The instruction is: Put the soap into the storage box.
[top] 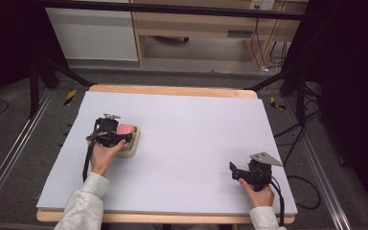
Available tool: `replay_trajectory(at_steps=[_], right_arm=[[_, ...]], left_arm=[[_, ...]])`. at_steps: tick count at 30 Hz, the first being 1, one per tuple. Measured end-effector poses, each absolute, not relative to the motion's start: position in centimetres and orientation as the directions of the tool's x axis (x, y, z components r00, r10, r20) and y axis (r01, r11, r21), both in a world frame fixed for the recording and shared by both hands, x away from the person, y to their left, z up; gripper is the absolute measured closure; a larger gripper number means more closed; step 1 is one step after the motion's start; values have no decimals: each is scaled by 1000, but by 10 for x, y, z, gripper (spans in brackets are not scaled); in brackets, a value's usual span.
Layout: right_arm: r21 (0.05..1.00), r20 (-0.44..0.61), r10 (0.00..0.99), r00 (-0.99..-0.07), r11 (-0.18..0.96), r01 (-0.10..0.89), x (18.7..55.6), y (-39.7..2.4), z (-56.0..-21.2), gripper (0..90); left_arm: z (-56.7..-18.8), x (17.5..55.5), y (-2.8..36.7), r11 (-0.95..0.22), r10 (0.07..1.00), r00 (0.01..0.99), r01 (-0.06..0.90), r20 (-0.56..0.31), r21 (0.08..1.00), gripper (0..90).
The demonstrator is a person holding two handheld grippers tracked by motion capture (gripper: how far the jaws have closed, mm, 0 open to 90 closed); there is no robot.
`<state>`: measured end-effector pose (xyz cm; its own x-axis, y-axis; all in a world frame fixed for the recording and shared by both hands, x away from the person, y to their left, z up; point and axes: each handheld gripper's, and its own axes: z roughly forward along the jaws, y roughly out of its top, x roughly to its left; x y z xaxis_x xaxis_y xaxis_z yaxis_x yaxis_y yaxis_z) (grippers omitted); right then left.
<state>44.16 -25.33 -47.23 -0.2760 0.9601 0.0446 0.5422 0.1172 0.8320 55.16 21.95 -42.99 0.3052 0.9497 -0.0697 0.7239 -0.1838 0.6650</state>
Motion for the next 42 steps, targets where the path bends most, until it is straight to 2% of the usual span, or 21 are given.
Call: replay_trajectory(at_steps=[33,42], right_arm=[[832,39,961,-276,122,541,442,-252,-472,92],[831,38,960,-276,123,543,442,-252,-473,92]], left_arm=[[-447,552,212,-207,954,297,729,-30,652,370],[-450,551,214,-200,954,298,731,-41,652,366]])
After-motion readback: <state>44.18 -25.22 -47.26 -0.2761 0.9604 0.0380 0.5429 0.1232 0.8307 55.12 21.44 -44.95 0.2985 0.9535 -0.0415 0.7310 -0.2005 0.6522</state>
